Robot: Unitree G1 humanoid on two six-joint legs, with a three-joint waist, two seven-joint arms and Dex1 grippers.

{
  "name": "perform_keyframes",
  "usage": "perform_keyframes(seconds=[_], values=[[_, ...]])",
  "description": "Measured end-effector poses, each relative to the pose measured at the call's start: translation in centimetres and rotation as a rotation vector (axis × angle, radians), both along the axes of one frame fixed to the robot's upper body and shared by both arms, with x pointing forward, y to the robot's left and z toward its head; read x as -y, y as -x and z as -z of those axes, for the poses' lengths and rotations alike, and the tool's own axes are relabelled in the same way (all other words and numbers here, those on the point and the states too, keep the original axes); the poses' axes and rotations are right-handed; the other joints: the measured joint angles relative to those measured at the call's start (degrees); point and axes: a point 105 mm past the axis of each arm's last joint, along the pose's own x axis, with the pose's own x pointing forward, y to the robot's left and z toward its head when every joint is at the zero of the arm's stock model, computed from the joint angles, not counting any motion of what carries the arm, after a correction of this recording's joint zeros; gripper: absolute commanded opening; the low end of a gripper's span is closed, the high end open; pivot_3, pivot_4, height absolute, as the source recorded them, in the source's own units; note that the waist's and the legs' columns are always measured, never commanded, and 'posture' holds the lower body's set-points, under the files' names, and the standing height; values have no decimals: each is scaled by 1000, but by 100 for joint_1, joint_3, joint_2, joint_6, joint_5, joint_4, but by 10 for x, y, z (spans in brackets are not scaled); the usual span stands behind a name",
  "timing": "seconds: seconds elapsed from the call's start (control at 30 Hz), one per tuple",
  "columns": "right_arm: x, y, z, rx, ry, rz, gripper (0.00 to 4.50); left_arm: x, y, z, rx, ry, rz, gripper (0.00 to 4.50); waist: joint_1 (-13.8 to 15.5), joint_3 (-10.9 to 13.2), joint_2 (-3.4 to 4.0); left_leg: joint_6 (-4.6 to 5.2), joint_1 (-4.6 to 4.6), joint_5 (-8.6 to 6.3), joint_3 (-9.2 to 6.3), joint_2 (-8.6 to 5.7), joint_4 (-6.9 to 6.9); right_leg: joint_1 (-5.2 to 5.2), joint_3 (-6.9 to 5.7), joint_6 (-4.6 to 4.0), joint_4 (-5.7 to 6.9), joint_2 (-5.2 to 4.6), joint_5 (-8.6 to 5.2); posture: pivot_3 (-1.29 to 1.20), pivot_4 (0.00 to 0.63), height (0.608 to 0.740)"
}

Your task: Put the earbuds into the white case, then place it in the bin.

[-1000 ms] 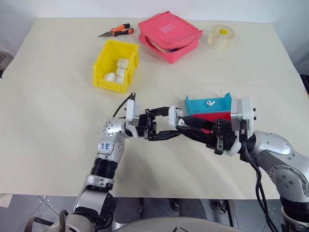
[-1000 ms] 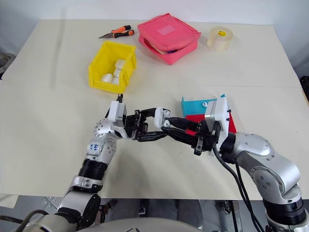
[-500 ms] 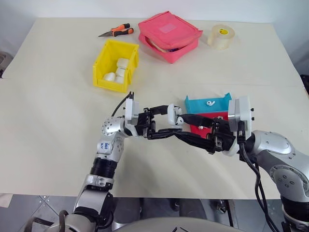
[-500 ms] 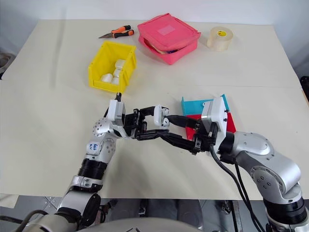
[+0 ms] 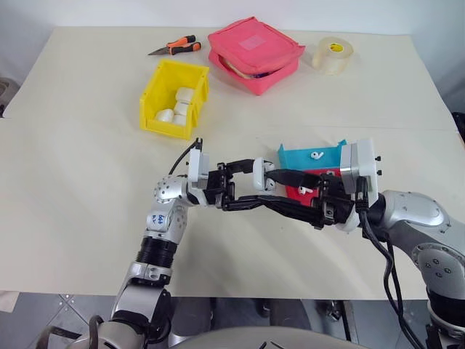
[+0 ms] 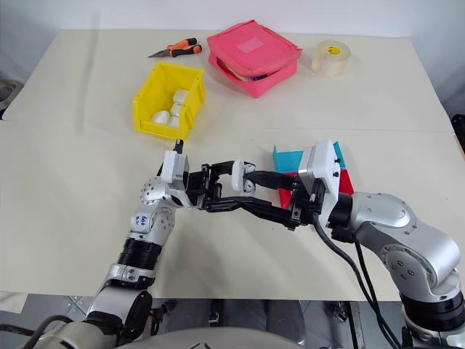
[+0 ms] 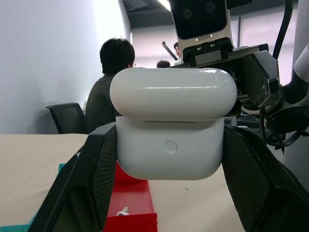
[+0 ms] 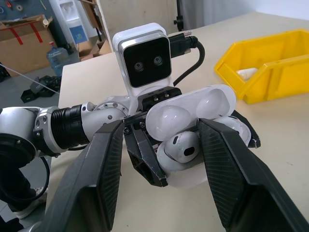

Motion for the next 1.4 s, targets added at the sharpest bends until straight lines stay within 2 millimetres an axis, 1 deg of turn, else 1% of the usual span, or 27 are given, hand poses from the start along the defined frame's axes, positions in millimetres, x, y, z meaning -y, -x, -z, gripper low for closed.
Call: perform_keyframes(seconds=[0.1, 0.27, 0.37, 0.5, 0.63, 0.73, 0.77, 0.8, 0.83, 0.87, 0.9, 0.93, 1.07, 1.13, 1.2, 1.27, 1.4], values=[[0, 1, -3, 5, 6, 2, 2514, 0, 0, 0, 1, 1, 2, 2803, 0, 0, 0, 0, 0, 0, 0, 0, 0, 0, 0, 0, 0, 0, 0, 0, 150, 740], [9, -3, -21, 64, 3, 49, 2514, 1, 3, 2, 4, -14, 22, 2803, 3, 0, 0, 0, 0, 0, 0, 0, 0, 0, 0, 0, -1, -1, 0, 0, 150, 740], [11, -3, -26, 77, 6, 60, 2514, 1, 2, 4, 2, -31, 22, 2803, -1, 0, 0, 0, 0, 0, 0, 1, -1, 0, 0, 0, -1, 0, 0, 0, 150, 740], [20, -3, -29, 98, 26, 111, 2514, -2, -2, 10, -1, -106, 9, 2803, 12, 0, 0, 0, -1, 0, 0, -1, 0, 0, -1, 0, -1, 0, 0, 0, 150, 740], [32, -1, -28, 100, 53, 187, 2514, -3, -11, 17, 31, -264, -13, 2803, 10, 0, -1, 1, -2, -1, 3, -2, -1, 0, 1, 0, -1, -1, 0, 0, 150, 740], [42, -1, -22, 79, 120, 282, 1891, 3, -19, 17, 84, -381, -22, 2803, 33, 1, -2, 1, -3, 0, 1, -1, 0, 0, -2, -1, -2, -1, 1, 0, 150, 740], [44, 0, -20, 71, 146, 309, 1537, 4, -22, 16, 116, -425, -25, 2803, 30, 1, -2, 1, -4, 0, 2, -2, 0, -1, -1, -1, -1, -1, 1, 0, 150, 740], [42, 2, -20, 67, 165, 319, 1152, 5, -26, 16, 152, -463, -32, 2803, 21, 1, -2, 1, -2, 0, 2, -1, 0, 0, -1, -1, 0, -1, 1, 0, 150, 740], [39, 4, -21, 75, 171, 329, 858, 5, -30, 15, 189, -495, -41, 2803, 18, 1, -2, 1, -2, 0, 2, 1, -2, -1, -1, -1, -2, 1, 1, 0, 150, 740], [36, 4, -22, 77, 177, 339, 426, 6, -33, 15, 214, -521, -43, 2803, 10, 1, -2, 1, -2, 0, 2, 1, -2, -2, -1, -1, -1, 1, 1, 0, 150, 740], [32, 3, -23, 82, 192, 355, 174, 8, -35, 16, 235, -546, -42, 2803, -6, 1, -2, 1, -1, 0, 3, 2, -3, -3, -1, -1, 0, 1, 1, 0, 150, 740], [28, 2, -24, 90, 206, 361, 50, 11, -36, 15, 251, -559, -39, 2803, -10, 1, -2, 1, -3, 0, 3, 3, -5, -4, -1, -1, -2, 2, 1, 0, 150, 740], [2, -1, -27, 126, 257, 311, 50, 17, -42, 17, 284, -607, -43, 2803, -9, 1, -2, 1, -7, 0, 3, 3, -4, -10, 0, -1, -2, 3, 1, 0, 150, 740], [-5, -3, -28, 142, 285, 294, 50, 19, -43, 15, 304, -624, -44, 2803, -5, 1, -2, 1, -9, 0, 2, 2, -4, -9, 0, -1, -4, 2, 1, 0, 150, 740], [-11, -6, -18, 113, 348, 273, 50, 20, -45, 14, 326, -643, -49, 2803, 15, 1, -3, 4, -13, -2, 0, 0, -4, -8, -3, -1, -9, 0, 1, 0, 150, 740], [-14, -9, -3, 71, 411, 258, 50, 18, -46, 18, 333, -665, -50, 2803, 7, 1, -2, 11, -15, -6, 2, -1, -4, -9, -2, -1, -12, 0, 1, 0, 150, 740], [-19, -19, 19, 29, 458, 267, 50, 18, -46, 20, 342, -678, -43, 2803, 2, 1, -2, 12, -19, -6, 4, -2, -4, -13, -3, -1, -12, 0, 1, 0, 150, 740]])
